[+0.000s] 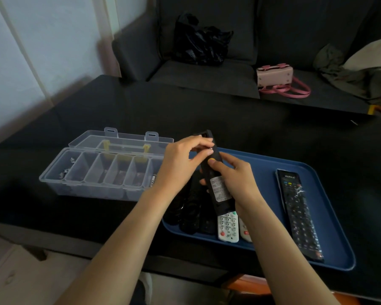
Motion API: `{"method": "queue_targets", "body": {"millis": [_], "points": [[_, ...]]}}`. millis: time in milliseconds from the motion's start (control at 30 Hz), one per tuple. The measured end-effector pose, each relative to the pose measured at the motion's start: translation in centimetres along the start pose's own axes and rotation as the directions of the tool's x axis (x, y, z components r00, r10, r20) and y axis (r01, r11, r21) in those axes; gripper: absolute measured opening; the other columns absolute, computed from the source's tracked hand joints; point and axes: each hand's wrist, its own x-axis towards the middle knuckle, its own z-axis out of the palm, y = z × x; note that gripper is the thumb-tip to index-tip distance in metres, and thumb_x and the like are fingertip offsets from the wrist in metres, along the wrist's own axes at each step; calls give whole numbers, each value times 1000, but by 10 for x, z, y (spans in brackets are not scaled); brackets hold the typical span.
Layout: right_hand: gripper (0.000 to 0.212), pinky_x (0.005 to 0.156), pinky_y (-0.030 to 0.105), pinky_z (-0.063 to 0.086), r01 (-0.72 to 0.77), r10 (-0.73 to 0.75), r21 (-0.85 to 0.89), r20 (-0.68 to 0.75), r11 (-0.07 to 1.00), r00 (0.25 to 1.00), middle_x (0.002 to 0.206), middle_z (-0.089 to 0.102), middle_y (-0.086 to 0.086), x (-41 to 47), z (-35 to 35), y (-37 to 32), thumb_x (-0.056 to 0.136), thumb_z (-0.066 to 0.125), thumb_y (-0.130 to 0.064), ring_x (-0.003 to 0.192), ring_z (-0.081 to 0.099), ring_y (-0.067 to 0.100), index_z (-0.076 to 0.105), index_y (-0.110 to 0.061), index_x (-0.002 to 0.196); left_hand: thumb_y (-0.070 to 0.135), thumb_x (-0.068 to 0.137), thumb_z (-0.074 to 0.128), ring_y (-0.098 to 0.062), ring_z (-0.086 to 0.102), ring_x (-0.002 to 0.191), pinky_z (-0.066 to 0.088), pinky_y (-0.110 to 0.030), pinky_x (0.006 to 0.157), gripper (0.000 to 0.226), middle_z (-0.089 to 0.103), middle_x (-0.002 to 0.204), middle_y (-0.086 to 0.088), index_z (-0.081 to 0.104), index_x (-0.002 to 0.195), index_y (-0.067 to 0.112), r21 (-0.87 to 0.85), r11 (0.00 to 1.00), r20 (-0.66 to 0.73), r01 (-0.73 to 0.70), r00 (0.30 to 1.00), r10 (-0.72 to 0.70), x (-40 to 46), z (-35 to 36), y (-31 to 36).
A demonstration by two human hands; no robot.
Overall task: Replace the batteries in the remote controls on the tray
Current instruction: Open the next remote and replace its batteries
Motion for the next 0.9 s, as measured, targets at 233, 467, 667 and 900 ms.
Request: {"method": "queue_targets", "body": {"millis": [233, 467, 667, 900], "points": [[19, 56, 29, 58, 3, -3, 0, 33, 1000, 999, 92, 72, 17, -4, -1, -1, 92, 60, -13, 64, 70, 22, 65, -17, 110, 14, 78, 70, -4, 53, 101, 37, -9, 88, 13, 67, 99, 13, 72, 91, 15, 121, 993, -21, 4, 1000, -1, 3, 0, -6], [35, 76, 46, 58, 59, -57, -134, 15, 989, 998, 86, 75, 8, -1, -10, 5, 90, 64, -24, 73, 73, 26, 60, -25, 125, 17, 80, 70, 3, 49, 108, 33, 0, 89, 41, 57, 118, 5, 58, 120, 15, 17, 993, -15, 113, 993, -113, 3, 0, -1], [20, 61, 32, 58, 51, -49, -39, 56, 998, 997, 86, 74, 13, -5, -16, -1, 90, 62, -14, 66, 71, 24, 64, -24, 107, 20, 81, 69, -3, 50, 111, 43, -16, 94, 48, 54, 123, 2, 53, 127, 19, -60, 971, 55, 230, 972, -227, 5, 7, -3], [27, 67, 37, 59, 110, -108, -127, 25, 986, 994, 81, 75, 12, -6, -28, 0, 88, 65, -11, 69, 72, 29, 64, -38, 87, -3, 72, 72, -8, 56, 109, 48, -14, 84, 51, 61, 116, 2, 57, 112, 23, -506, 679, 214, 532, 840, -499, 13, 17, 0]]}}
